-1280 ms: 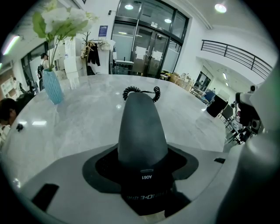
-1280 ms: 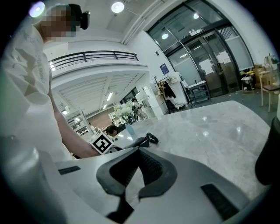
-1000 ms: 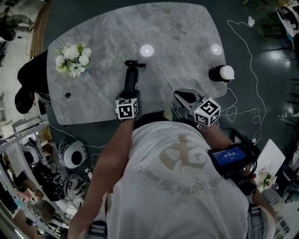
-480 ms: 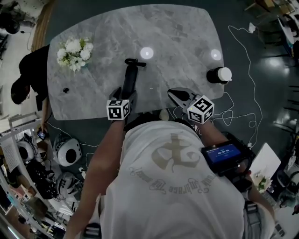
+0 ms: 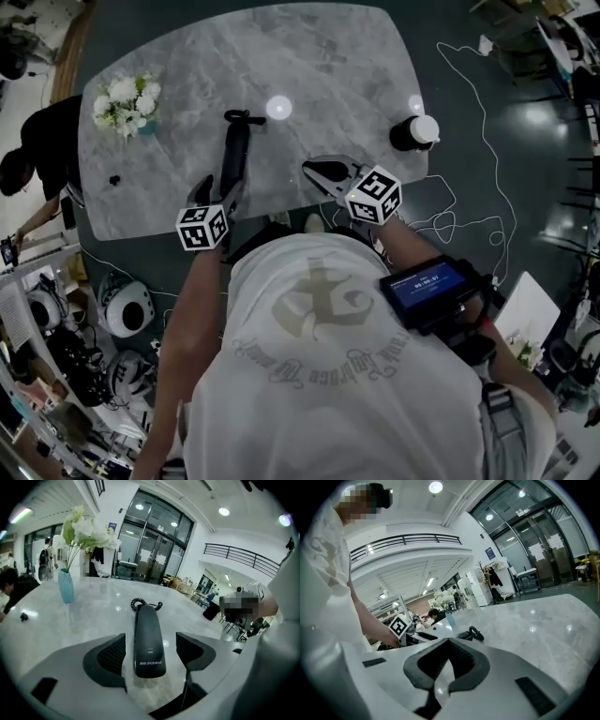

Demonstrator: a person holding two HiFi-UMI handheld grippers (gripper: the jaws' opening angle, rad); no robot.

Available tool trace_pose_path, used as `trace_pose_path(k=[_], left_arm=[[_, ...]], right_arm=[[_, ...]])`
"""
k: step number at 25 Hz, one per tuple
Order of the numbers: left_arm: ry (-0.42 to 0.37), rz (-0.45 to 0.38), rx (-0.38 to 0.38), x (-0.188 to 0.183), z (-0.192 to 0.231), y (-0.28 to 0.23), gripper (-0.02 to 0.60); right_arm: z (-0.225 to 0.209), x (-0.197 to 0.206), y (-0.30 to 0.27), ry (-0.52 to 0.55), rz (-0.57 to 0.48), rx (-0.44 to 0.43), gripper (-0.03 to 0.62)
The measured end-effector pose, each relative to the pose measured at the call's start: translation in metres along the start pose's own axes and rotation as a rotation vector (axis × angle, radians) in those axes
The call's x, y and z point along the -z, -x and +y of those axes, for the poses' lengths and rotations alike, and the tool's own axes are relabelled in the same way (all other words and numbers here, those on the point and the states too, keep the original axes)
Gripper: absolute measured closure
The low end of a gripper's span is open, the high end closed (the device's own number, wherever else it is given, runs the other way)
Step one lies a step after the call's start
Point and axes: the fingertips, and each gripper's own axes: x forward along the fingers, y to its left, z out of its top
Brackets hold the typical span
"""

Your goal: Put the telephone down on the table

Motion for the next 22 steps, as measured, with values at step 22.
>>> trace_pose_path(k=[22], left_arm=[[-0.026, -0.281, 0.072, -0.023, -0.094, 0.101, 0.424]], right_arm=[[0.045, -0.019, 0.030, 0.124, -0.059, -0.084, 0.579]])
